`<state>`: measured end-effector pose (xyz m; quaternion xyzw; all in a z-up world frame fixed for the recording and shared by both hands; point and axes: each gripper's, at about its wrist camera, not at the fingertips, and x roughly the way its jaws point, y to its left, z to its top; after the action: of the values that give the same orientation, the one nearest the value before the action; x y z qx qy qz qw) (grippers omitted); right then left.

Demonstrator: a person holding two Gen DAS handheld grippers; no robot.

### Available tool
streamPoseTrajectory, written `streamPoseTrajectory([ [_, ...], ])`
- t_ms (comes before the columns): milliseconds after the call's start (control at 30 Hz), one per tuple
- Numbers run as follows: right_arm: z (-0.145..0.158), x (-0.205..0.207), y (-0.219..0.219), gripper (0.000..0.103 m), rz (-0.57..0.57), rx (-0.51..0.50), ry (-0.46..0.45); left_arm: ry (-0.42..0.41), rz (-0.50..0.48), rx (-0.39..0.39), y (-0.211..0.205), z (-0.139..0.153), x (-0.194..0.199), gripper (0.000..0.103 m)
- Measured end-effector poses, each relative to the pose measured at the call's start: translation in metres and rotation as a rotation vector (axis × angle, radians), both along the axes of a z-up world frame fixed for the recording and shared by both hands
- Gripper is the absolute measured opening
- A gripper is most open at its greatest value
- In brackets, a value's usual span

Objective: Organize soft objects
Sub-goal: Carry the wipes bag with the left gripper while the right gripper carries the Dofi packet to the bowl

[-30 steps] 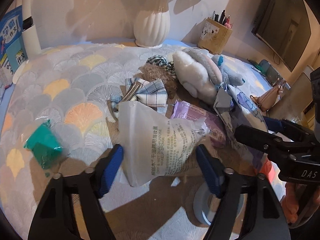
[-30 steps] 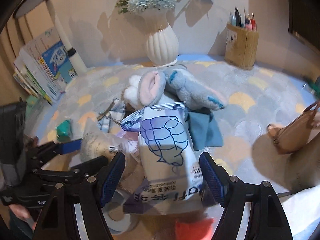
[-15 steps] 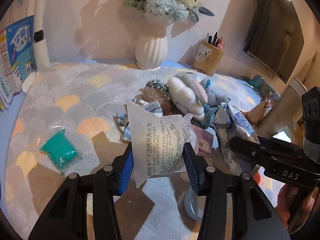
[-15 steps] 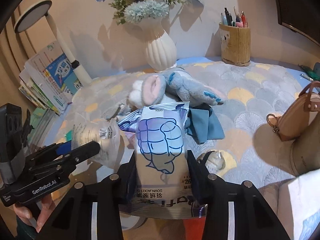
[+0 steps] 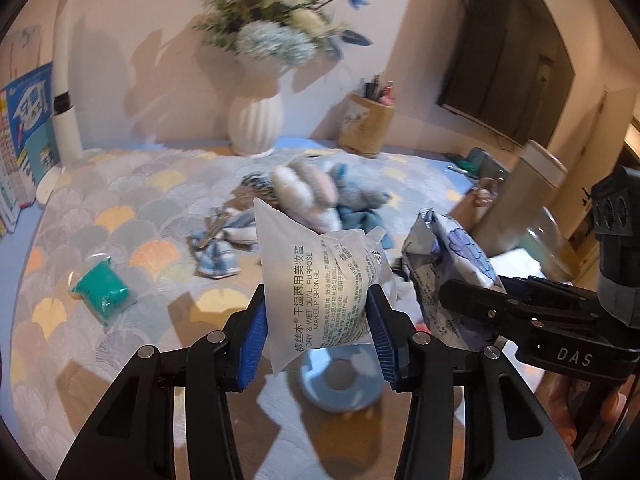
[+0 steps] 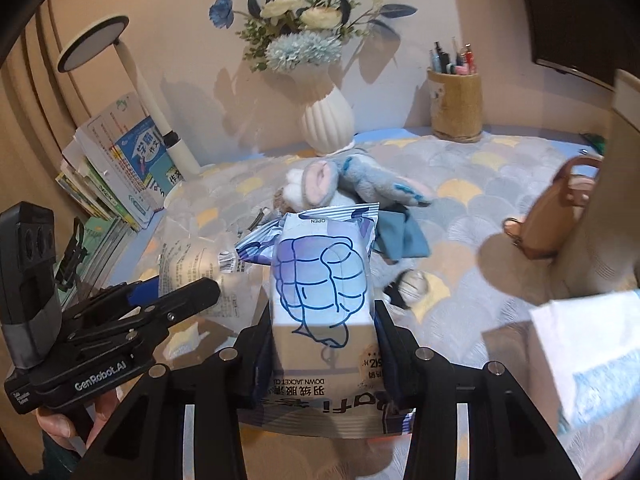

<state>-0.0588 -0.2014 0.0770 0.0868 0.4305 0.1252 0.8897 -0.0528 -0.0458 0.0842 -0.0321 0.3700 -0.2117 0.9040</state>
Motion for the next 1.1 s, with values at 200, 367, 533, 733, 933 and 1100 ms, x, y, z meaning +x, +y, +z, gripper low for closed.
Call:
streamPoseTrajectory([
  [200,0.009,-0.022,-0.025,0.043,-0.074,-0.007,0.044,-0.037,-0.092,0.033,-0.037,0.015,-0.022,0.045],
  [367,0.021,-0.043,-0.059,0.043,-0.127,0.018,0.034,-0.075,-0.152,0.06,-0.07,0.029,-0.038,0.045],
  [533,0.034,-0.066,-0.098,0.043,-0.202,0.0,-0.006,-0.113,-0.218,0.078,-0.111,0.045,-0.05,0.045],
  [733,0.043,-0.089,-0.156,0.043,-0.338,-0.03,-0.034,-0.143,-0.319,0.098,-0.175,0.057,-0.057,0.045],
  [933,0.056,-0.1,-0.21,0.043,-0.453,-0.05,-0.062,-0.162,-0.415,0.118,-0.236,0.063,-0.061,0.045],
  [1100,0.066,-0.094,-0.244,0.043,-0.519,-0.089,-0.082,-0.174,-0.453,0.116,-0.283,0.072,-0.051,0.045],
])
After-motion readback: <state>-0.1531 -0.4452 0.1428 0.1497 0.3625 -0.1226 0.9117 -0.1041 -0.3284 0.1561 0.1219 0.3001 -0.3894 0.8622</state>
